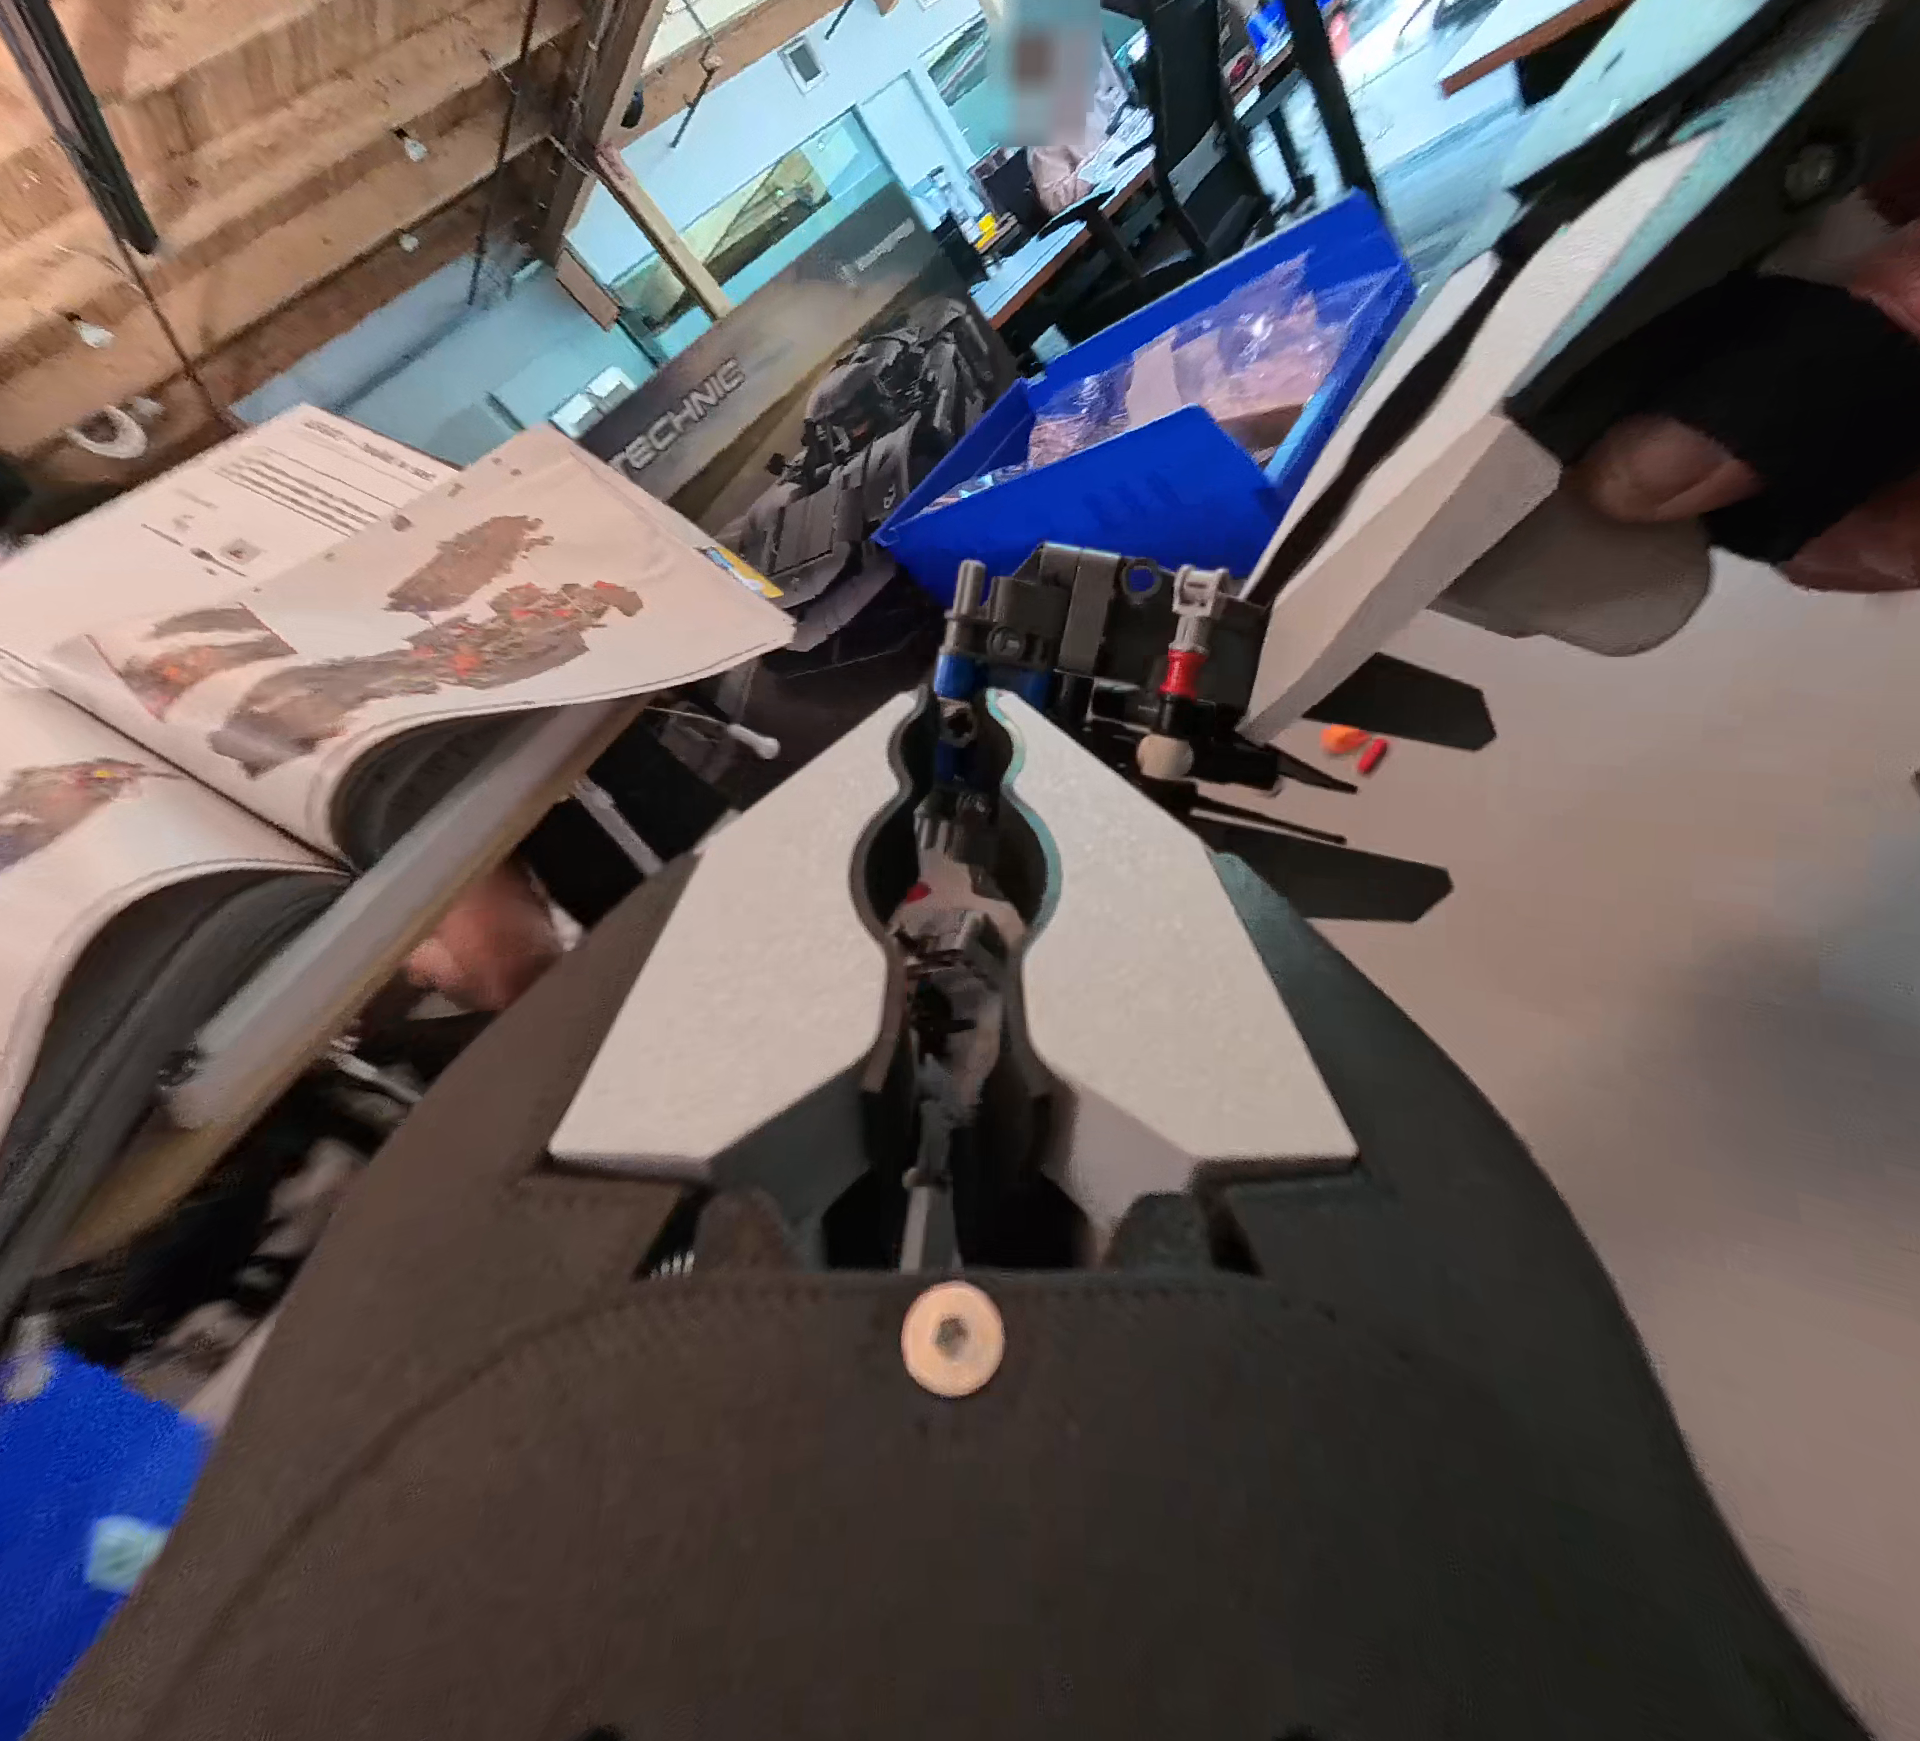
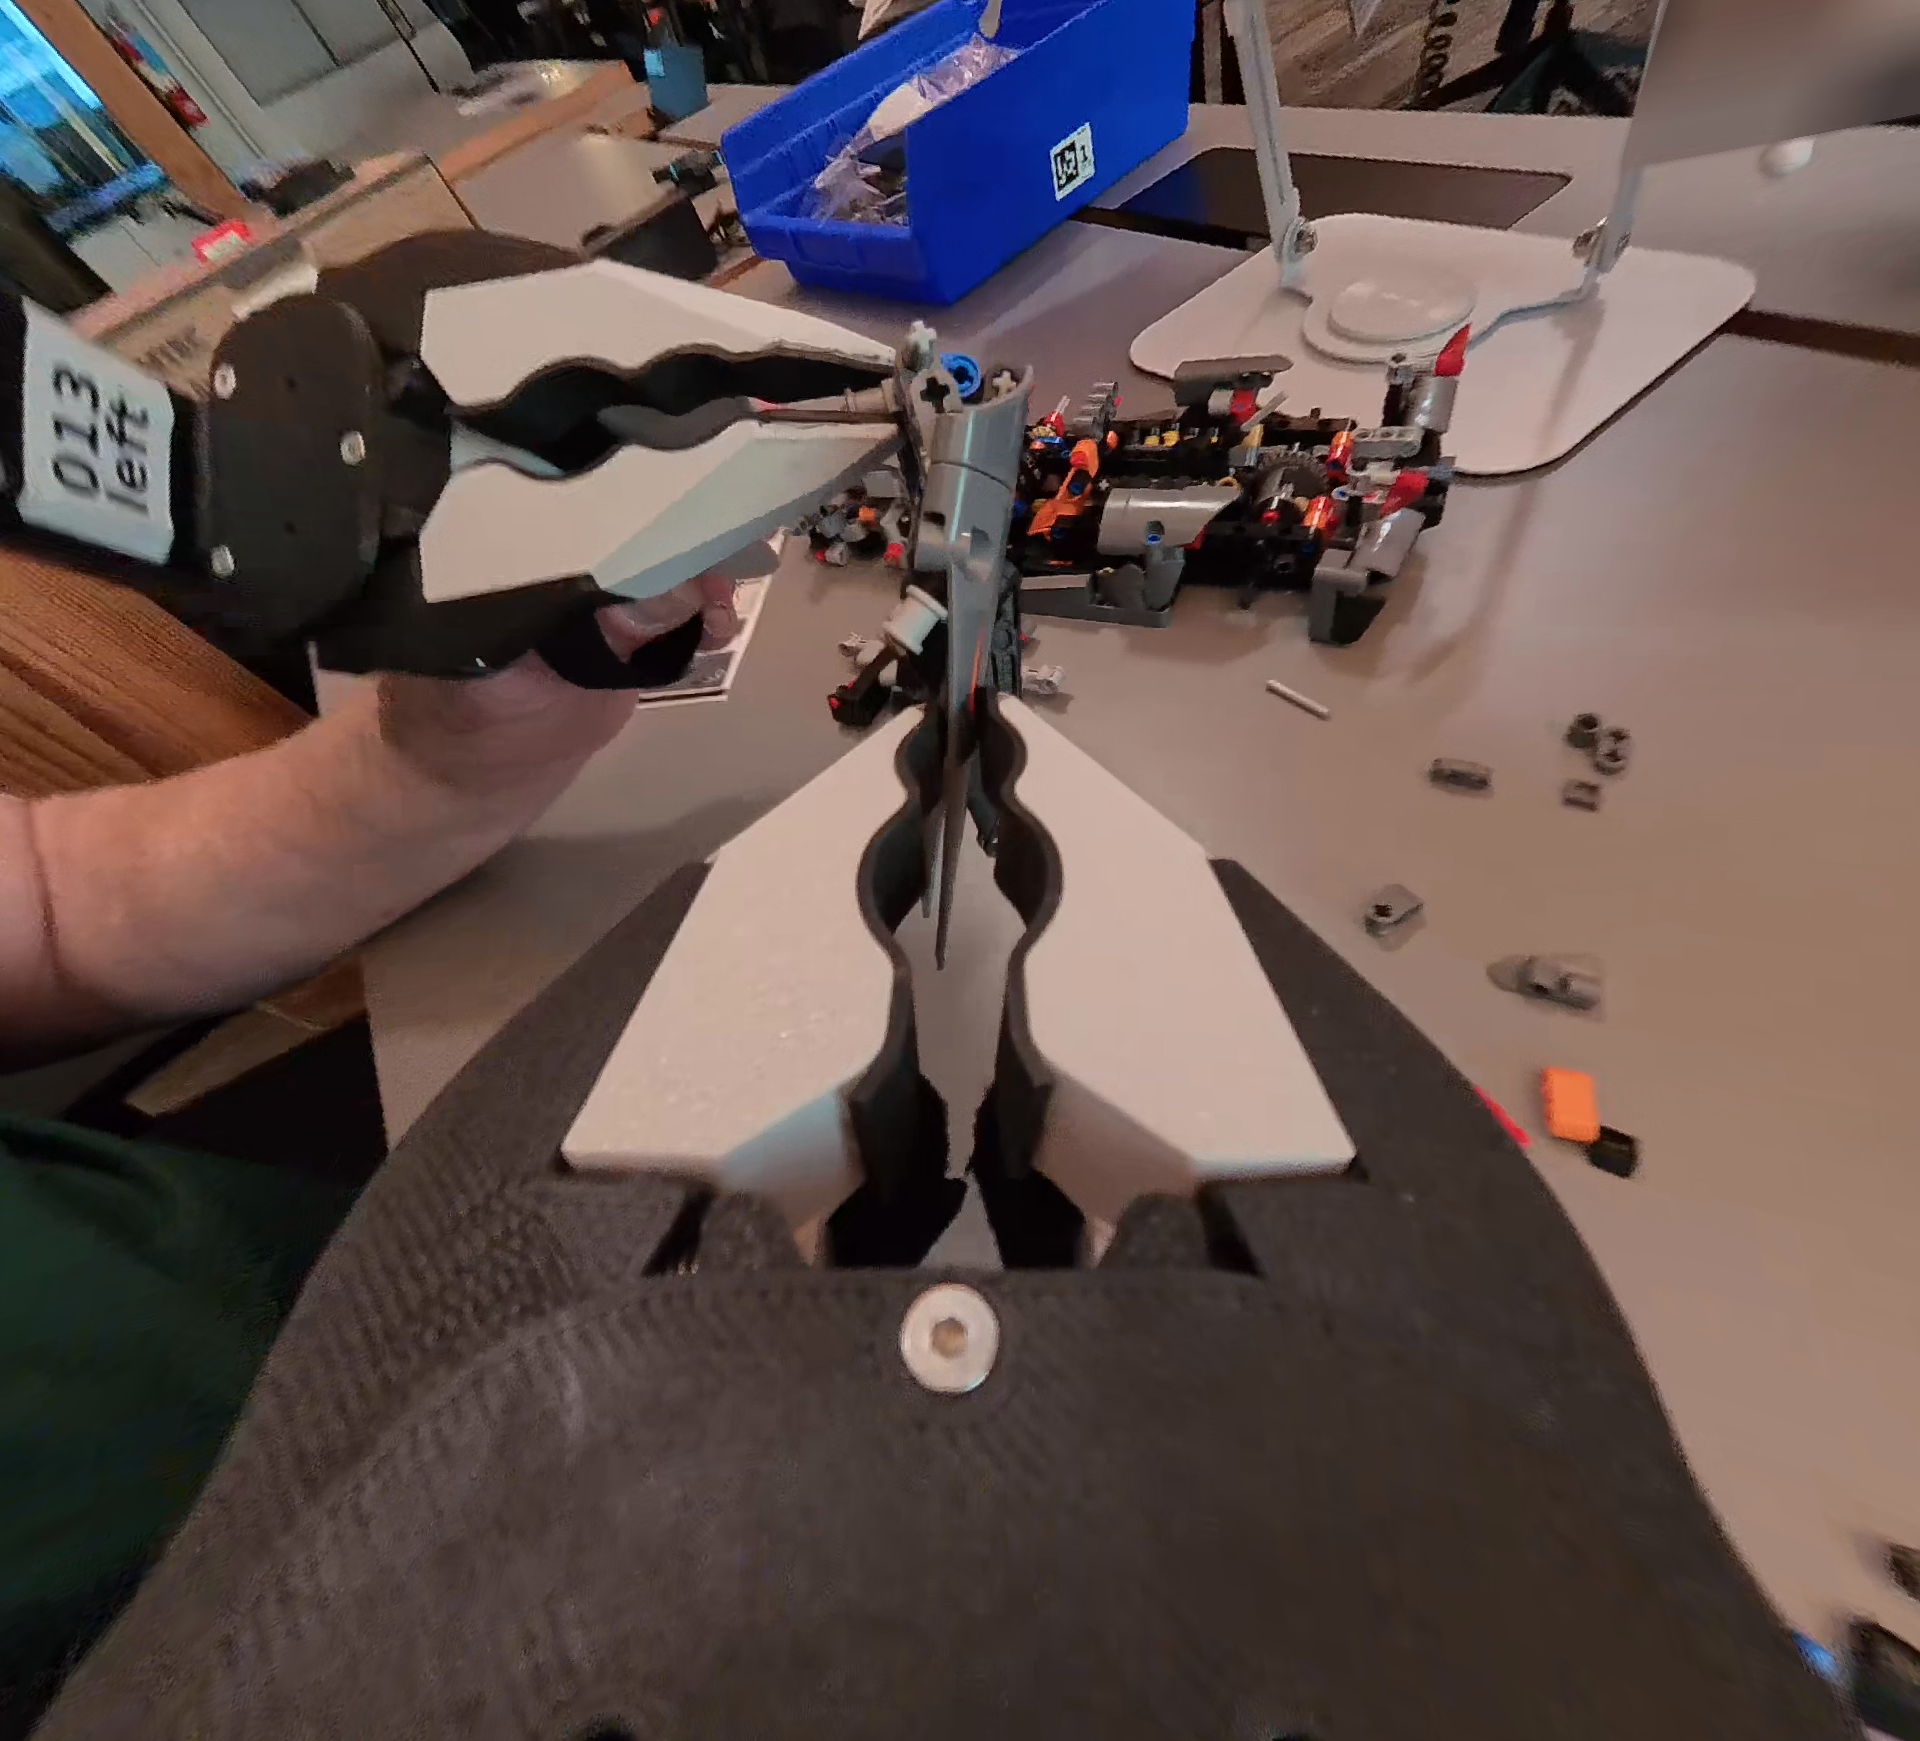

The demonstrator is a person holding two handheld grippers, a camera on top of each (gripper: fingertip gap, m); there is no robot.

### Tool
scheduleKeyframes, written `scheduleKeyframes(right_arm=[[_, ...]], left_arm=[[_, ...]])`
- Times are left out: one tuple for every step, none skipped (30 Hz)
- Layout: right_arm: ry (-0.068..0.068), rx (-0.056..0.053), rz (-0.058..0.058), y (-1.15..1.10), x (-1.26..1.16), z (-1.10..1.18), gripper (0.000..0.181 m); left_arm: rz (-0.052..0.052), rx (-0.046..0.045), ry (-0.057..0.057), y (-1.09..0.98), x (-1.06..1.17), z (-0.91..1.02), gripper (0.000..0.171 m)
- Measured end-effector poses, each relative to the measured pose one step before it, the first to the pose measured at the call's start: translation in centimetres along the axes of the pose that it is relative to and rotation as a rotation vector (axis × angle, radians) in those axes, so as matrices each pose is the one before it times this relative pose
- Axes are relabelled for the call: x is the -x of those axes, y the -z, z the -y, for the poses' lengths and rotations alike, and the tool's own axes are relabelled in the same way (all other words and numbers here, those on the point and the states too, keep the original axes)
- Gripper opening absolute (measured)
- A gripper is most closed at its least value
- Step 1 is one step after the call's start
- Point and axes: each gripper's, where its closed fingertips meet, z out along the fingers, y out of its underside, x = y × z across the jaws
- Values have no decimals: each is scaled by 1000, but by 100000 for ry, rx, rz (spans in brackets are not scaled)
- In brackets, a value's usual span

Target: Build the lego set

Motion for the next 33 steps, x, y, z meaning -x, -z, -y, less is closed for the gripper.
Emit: scheduleKeyframes(right_arm=[[3147,1391,-1524,109,-121,46,4],[2551,664,-1104,106,-67,106,4],[1311,644,-315,67,-5,69,4],[1852,999,-368,27,-3,-40,4],[2487,849,-709,41,-37,-67,4],[1449,226,-757,83,-66,28,4],[1334,444,-416,96,-30,36,4],[2215,730,-719,69,-45,-26,4],[1510,262,-537,69,-37,37,4],[1042,-155,107,53,57,115,4],[1076,563,-26,6,27,-8,4],[705,318,-218,38,-57,2,4],[-598,-641,782,75,30,135,4],[-907,-900,1162,22,130,176,4],[421,-53,252,-54,108,40,4],[1197,307,33,-67,117,-2,4],[665,-55,508,-40,190,108,4],[726,596,-47,-53,84,54,4],[1256,1026,-916,-39,-90,-28,4],[-29,-79,-198,26,-113,67,4],[-2012,-272,952,2,-38,36,4],[-1670,522,802,-64,-56,-139,4],[-1449,-349,653,-17,-21,-64,4],[-2609,-1309,1594,33,133,102,4],[-2858,-1332,1532,-12,171,119,4],[-1706,-557,583,-111,157,18,4],[-1622,-383,-43,-160,99,-2,4],[-1714,-324,-81,-137,18,-33,4],[-2269,-885,266,-54,-53,49,4],[-2955,-794,746,-40,-62,51,4],[-2207,-641,639,-44,-34,17,4],[-1830,-351,658,-61,1,-33,4],[-1302,-369,485,-56,1,-40,4]], left_arm=[[-2819,-1027,3839,68,29,8,5],[-2291,-885,1586,62,-16,21,6],[-1298,-762,956,56,4,51,6],[-1622,-424,1618,17,-48,46,6],[-1532,250,1248,4,-54,-50,6],[-757,161,992,-12,-31,-57,6],[-658,-172,1286,-14,-39,-8,6],[-1304,-115,1445,-6,-50,-17,6],[-1355,-447,1315,26,-33,32,7],[-560,-530,1582,29,36,47,7],[-499,-404,1367,23,21,42,7],[-848,-99,1344,-5,-22,-7,6],[-139,-196,859,6,32,-13,6],[585,-207,53,32,108,-9,6],[-397,-579,1516,41,76,50,6],[-1585,-935,3445,48,43,51,6],[-846,-651,1719,72,96,3,6],[191,192,-1065,61,82,-54,6],[215,776,-864,3,35,-84,6],[550,396,-401,-31,16,-7,6],[2528,930,-3849,-50,34,-43,6],[2977,2619,-5966,-113,-17,-198,6],[2274,1069,-3539,-69,-42,3,6],[1581,-146,-970,-6,22,101,6],[1448,-82,-1219,39,98,72,5],[2017,305,-1774,1,98,27,5],[2941,1206,-2959,-26,97,-44,5],[2525,1775,-3678,-20,35,-65,5],[2250,1205,-3028,-15,33,26,5],[2291,1399,-2774,-39,41,-9,4],[1919,1157,-2699,-29,21,-16,4],[1089,453,-1501,-7,14,30,4],[562,290,-835,-6,-10,10,4]])
